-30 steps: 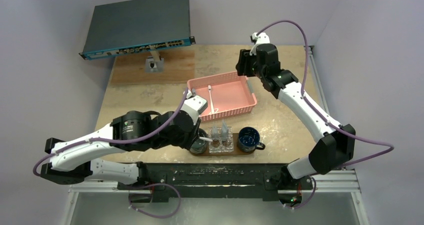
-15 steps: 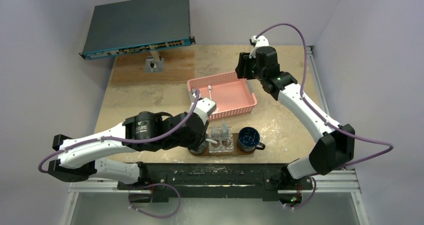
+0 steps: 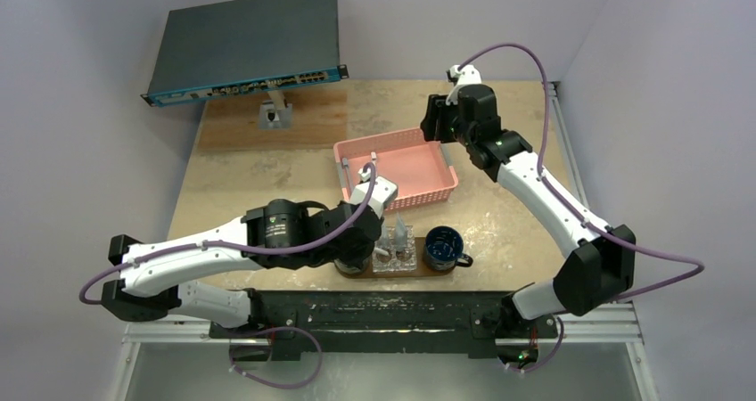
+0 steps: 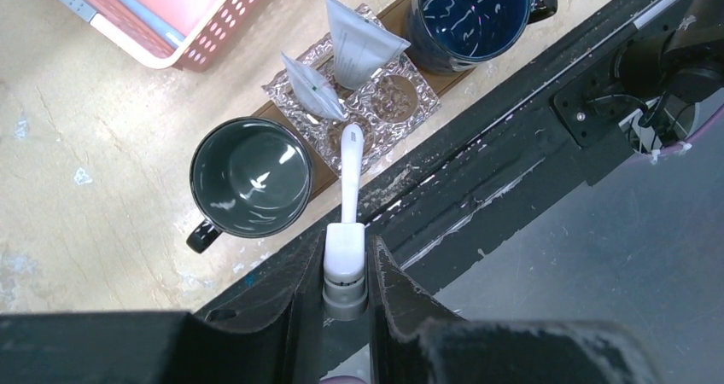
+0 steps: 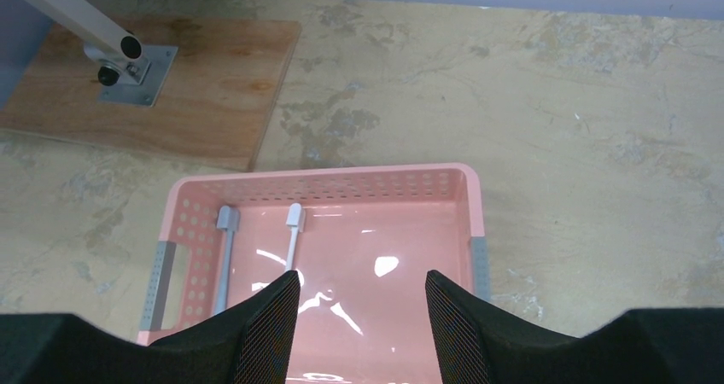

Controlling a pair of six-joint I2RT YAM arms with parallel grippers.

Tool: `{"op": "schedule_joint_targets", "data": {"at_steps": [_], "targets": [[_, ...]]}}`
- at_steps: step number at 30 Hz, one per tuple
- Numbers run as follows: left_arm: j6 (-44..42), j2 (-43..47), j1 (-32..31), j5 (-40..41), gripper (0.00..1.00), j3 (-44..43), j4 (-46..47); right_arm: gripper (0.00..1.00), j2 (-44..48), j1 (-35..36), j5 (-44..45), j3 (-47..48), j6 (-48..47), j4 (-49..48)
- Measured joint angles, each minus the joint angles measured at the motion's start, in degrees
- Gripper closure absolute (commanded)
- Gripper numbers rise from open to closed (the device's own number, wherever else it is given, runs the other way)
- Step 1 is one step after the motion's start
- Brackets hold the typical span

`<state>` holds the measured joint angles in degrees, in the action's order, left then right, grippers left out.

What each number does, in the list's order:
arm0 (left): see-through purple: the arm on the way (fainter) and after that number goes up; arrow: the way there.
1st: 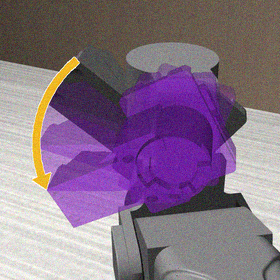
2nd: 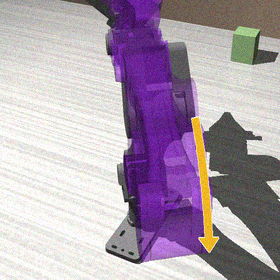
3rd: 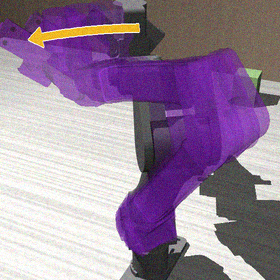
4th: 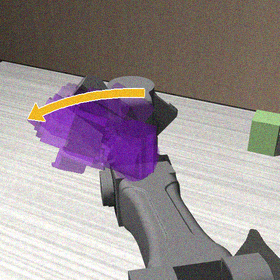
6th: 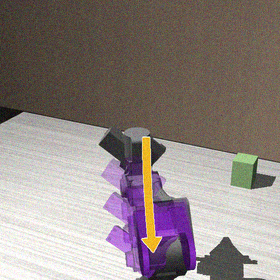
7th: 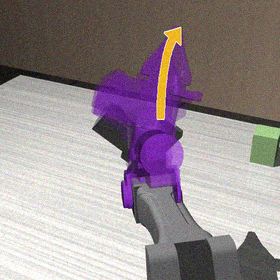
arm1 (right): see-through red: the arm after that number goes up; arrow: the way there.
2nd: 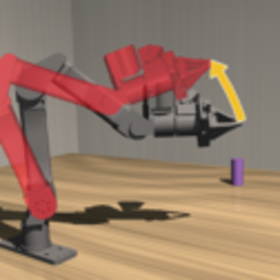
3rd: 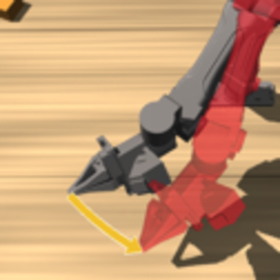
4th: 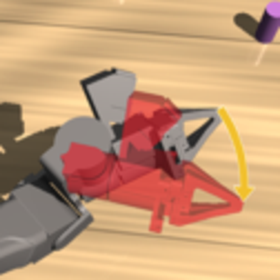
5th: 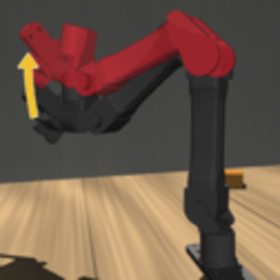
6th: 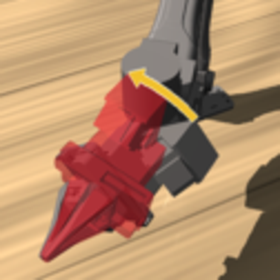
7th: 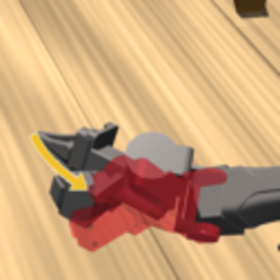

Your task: Prepare toiletry sets of a toothbrush and toothpaste on the tray

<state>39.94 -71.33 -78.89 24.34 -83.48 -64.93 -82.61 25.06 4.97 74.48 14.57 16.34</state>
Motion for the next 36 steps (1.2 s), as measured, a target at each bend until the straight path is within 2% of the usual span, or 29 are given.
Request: {"op": "schedule_joint_targets", "data": {"at_steps": [21, 36], "targets": [[0.42, -6.43, -0.07, 1.53, 1.0, 2.38, 3.56, 0.41, 0.5, 0.0, -0.09, -0.9, 0.02, -0.5], [2.38, -7.17, -2.29, 5.18, 1.0, 5.7, 6.36, 0.4, 0.5, 0.0, -0.24, -1.86, 0.02, -0.48]]}}
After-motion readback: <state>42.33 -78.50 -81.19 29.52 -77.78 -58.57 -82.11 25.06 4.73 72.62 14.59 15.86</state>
